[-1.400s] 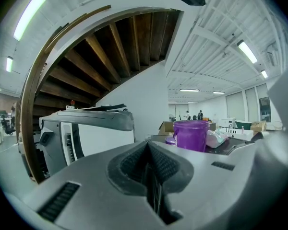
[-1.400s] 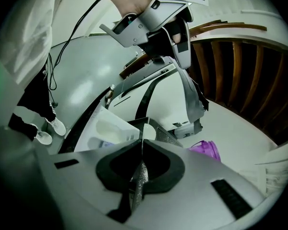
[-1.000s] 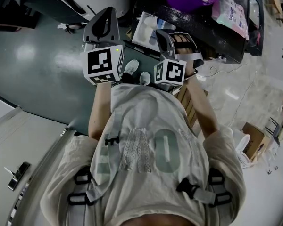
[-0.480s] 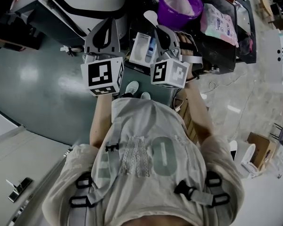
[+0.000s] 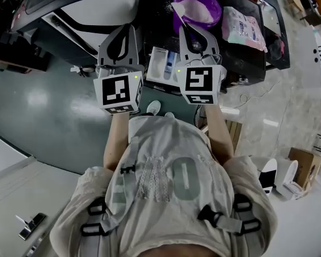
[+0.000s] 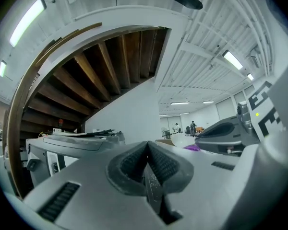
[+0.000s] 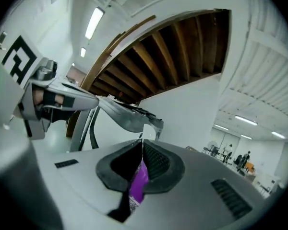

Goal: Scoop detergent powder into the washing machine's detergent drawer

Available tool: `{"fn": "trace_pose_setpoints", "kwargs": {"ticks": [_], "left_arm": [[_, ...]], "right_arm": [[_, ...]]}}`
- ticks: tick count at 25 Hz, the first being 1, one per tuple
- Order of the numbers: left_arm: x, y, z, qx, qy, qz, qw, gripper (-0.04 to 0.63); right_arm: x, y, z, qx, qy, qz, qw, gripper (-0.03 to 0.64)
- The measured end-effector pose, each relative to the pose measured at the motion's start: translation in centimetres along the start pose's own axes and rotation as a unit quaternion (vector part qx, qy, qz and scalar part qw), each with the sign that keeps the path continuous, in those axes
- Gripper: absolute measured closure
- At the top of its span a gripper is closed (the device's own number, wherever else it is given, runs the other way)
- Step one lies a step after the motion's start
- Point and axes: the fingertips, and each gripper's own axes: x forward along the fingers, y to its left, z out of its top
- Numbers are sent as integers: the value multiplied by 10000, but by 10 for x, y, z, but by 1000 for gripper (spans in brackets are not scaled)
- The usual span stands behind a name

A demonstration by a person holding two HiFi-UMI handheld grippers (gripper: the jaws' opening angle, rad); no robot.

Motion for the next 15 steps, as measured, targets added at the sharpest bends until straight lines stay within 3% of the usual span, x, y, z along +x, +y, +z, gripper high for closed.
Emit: {"fn": "trace_pose_setpoints", "kwargs": {"ticks": [3, 9, 15], "left_arm": [[4, -4, 1, 16, -12, -114, 9999, 575], [12, -12, -3, 39, -7, -254, 9997, 575], [15, -15, -12, 31, 68, -328, 9994, 575]], "right_arm": [[-6, -12, 0, 657, -114, -216, 9975, 603], [-14, -29, -13, 1396, -177, -520, 9887, 603], [-20, -33, -26, 1608, -81, -650, 9848, 603]]}}
